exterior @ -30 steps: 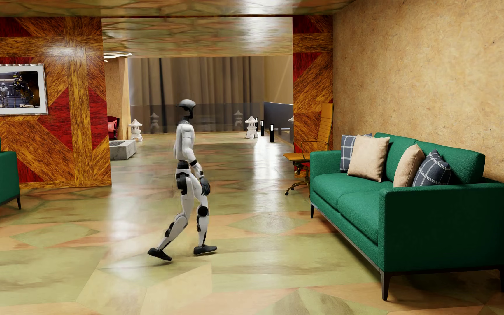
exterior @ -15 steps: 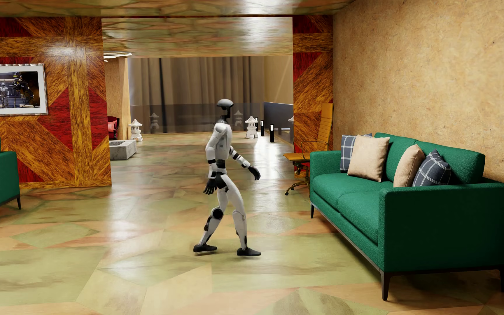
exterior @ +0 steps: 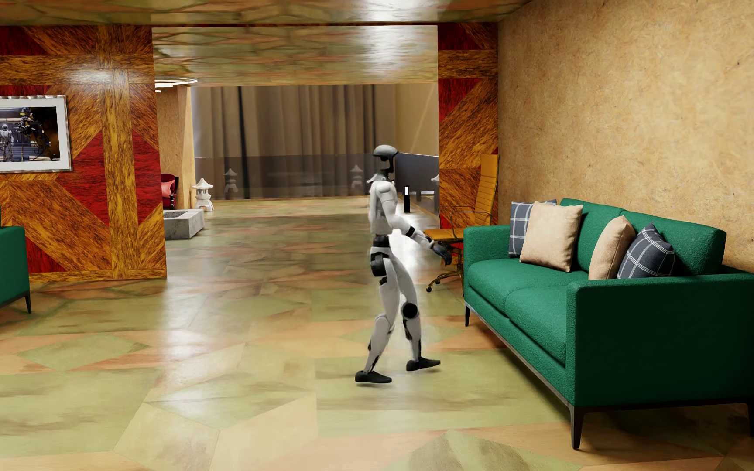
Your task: Head to the sofa
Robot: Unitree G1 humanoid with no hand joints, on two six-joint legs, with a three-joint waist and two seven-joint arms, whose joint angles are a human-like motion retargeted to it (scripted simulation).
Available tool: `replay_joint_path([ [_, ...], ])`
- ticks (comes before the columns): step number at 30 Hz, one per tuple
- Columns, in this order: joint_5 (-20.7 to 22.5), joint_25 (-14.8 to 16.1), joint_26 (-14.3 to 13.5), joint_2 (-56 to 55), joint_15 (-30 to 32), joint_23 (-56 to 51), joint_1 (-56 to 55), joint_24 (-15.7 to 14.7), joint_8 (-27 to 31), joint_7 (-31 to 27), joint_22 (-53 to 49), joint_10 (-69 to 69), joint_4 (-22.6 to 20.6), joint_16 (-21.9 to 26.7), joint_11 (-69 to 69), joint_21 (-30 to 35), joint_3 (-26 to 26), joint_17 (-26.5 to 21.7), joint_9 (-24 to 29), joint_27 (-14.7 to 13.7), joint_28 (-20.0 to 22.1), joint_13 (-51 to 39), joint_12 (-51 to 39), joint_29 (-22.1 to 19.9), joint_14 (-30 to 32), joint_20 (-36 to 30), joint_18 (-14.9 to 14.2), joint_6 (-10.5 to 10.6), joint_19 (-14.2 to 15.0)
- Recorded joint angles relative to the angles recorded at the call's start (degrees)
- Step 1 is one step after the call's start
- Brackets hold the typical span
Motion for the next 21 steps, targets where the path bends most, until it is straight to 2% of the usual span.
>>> replay_joint_path([
  [1, -0.3, 0.4, 0.3, 0.8, -1.0, -1.7, 1.2, -0.2, 1.5, 1.7, 0.9, -0.1, 0.2, -0.9, 0.7, 0.7, 0.0, -0.3, -0.2, -1.1, -0.1, -1.1, 1.9, -0.7, 0.2, 0.6, 3.6, 0.0, 0.7],
  [2, -1.4, 1.0, 1.1, 0.7, -1.8, -3.4, 2.0, 0.4, 2.5, 3.0, 2.4, 1.8, 0.2, -1.8, 3.1, 0.4, -0.1, -0.2, 0.0, -1.5, -0.4, -1.2, 3.0, -1.3, -1.5, 0.3, 4.8, -0.3, 1.4],
  [4, -4.0, 3.5, 2.9, -1.1, 0.7, -7.6, 2.9, 3.3, 2.4, 4.2, 5.5, 6.2, -0.2, -2.3, 11.5, -3.0, -0.1, 2.2, 0.6, -1.9, -3.6, 3.2, 2.8, -3.9, -5.6, -2.1, 4.1, -1.6, 2.4],
  [5, -5.2, 3.9, 2.9, -3.6, 4.7, -8.9, 3.8, 4.6, 3.5, 5.2, 5.6, 7.1, -0.5, -2.7, 17.0, -3.6, -0.2, 3.6, 1.0, -2.0, -6.0, 6.0, 2.3, -4.7, -7.2, -3.2, 4.2, -2.2, 2.9],
  [6, -6.3, 3.9, 2.2, -7.0, 9.6, -9.3, 5.0, 5.2, 5.4, 6.5, 4.5, 7.1, -1.2, -3.5, 23.6, -2.8, -0.3, 4.4, 1.3, -2.3, -7.2, 8.5, 1.8, -3.8, -8.5, -3.5, 4.4, -2.8, 5.0],
  [7, -7.4, 1.7, 1.3, -10.9, 13.8, -8.6, 6.3, 5.2, 7.3, 8.0, 2.8, 6.5, -2.0, -4.5, 30.6, 0.0, -0.2, 4.0, 1.6, -2.6, -7.2, 10.4, 1.2, -0.5, -9.6, -3.1, 4.6, -3.5, 8.5],
  [8, -9.1, -1.2, -0.1, -14.8, 15.7, -7.1, 7.7, 4.6, 8.1, 9.2, 0.7, 5.9, -2.8, -5.5, 37.4, 2.8, 0.0, 3.3, 2.0, -3.0, -5.5, 11.9, 0.3, 3.7, -10.5, -2.1, 4.8, -4.3, 10.7],
  [9, -12.2, -2.4, -1.4, -18.1, 14.7, -4.3, 8.6, 4.0, 7.0, 10.0, -1.2, 5.8, -3.5, -6.2, 42.2, 3.6, 0.2, 3.5, 2.4, -2.0, -3.0, 13.5, -1.1, 7.2, -11.3, -1.1, 4.7, -5.2, 10.8],
  [10, -16.3, -1.1, -2.4, -20.4, 12.8, -0.6, 9.3, 3.8, 4.1, 10.0, -2.8, 5.6, -4.3, -6.6, 44.6, 2.3, 0.2, 4.7, 2.8, 0.7, -0.4, 15.3, -2.9, 7.7, -11.9, -0.5, 4.5, -6.1, 7.9],
  [11, -20.1, 1.1, -2.2, -21.7, 11.4, 3.4, 10.0, 3.5, 0.6, 9.6, -4.6, 5.0, -5.2, -6.8, 44.6, 0.5, 0.0, 6.0, 3.1, 3.6, 1.1, 17.3, -5.7, 6.5, -12.2, -0.2, 4.3, -6.9, 5.6],
  [12, -22.7, 2.6, -3.5, -22.4, 10.1, 8.6, 10.6, 2.9, -2.5, 8.9, -5.9, 4.3, -6.2, -6.8, 42.7, 0.2, -0.3, 6.4, 3.4, 6.7, 2.3, 18.4, -7.3, 6.4, -12.4, 0.0, 4.0, -7.6, 3.4],
  [13, -23.8, 2.3, -5.3, -23.0, 8.6, 13.3, 11.1, 2.6, -4.4, 8.2, -6.6, 3.6, -7.1, -7.0, 39.1, 2.7, -0.7, 6.4, 3.6, 8.5, 3.1, 19.6, -9.1, 8.9, -12.6, 0.1, 3.7, -8.2, 2.1],
  [14, -23.0, 2.4, -7.0, -23.4, 7.5, 15.9, 11.5, 2.4, -4.7, 7.5, -7.8, 3.1, -7.7, -6.9, 33.9, 4.6, -1.2, 5.8, 3.7, 9.2, 3.2, 20.8, -10.7, 12.8, -12.9, 0.1, 3.3, -8.7, 2.2],
  [15, -21.2, 2.8, -8.5, -23.5, 6.8, 16.2, 11.8, 2.1, -3.9, 6.8, -9.3, 2.9, -8.1, -6.9, 26.7, 5.6, -1.5, 4.6, 3.8, 8.8, 3.3, 22.4, -12.0, 15.6, -13.3, -0.2, 2.8, -9.2, 2.8],
  [16, -19.0, 1.6, -10.2, -22.5, 7.3, 15.2, 12.1, 1.8, -2.5, 6.1, -10.7, 2.7, -8.5, -6.8, 17.0, 7.8, -1.8, 2.5, 3.7, 6.4, 3.4, 24.5, -12.9, 17.3, -13.7, -0.4, 2.3, -9.6, 4.5],
  [17, -16.8, 1.9, -11.5, -20.8, 13.2, 13.4, 12.8, 2.1, -1.6, 5.2, -12.0, 0.6, -8.5, -6.2, 7.8, 7.6, -2.0, 1.9, 3.5, 5.3, 3.4, 26.6, -13.5, 16.3, -13.1, -0.8, 2.0, -9.8, 3.1],
  [18, -16.7, 3.6, -12.4, -19.4, 12.2, 11.6, 12.8, 2.0, -2.5, 4.4, -13.0, 0.4, -8.7, -6.0, 5.4, 5.1, -2.2, 1.9, 3.4, 5.7, 3.2, 28.7, -13.9, 13.5, -13.1, -1.3, 1.7, -10.0, 2.1],
  [20, -15.9, 7.1, -12.4, -17.9, 12.6, 9.8, 12.3, 1.5, -4.0, 3.4, -14.2, 1.6, -7.6, -5.8, 3.2, 1.3, -2.4, 3.9, 3.4, 6.0, 3.4, 30.0, -13.2, 7.6, -13.6, -0.2, 0.8, -9.9, 2.5],
  [21, -15.3, 6.8, -11.8, -17.6, 12.4, 9.9, 11.9, 1.0, -4.4, 3.0, -14.0, 3.0, -6.7, -6.1, 3.2, 2.4, -2.5, 4.3, 3.5, 6.2, 3.8, 29.1, -12.2, 6.9, -14.2, 0.7, 0.3, -9.5, 2.6],
])
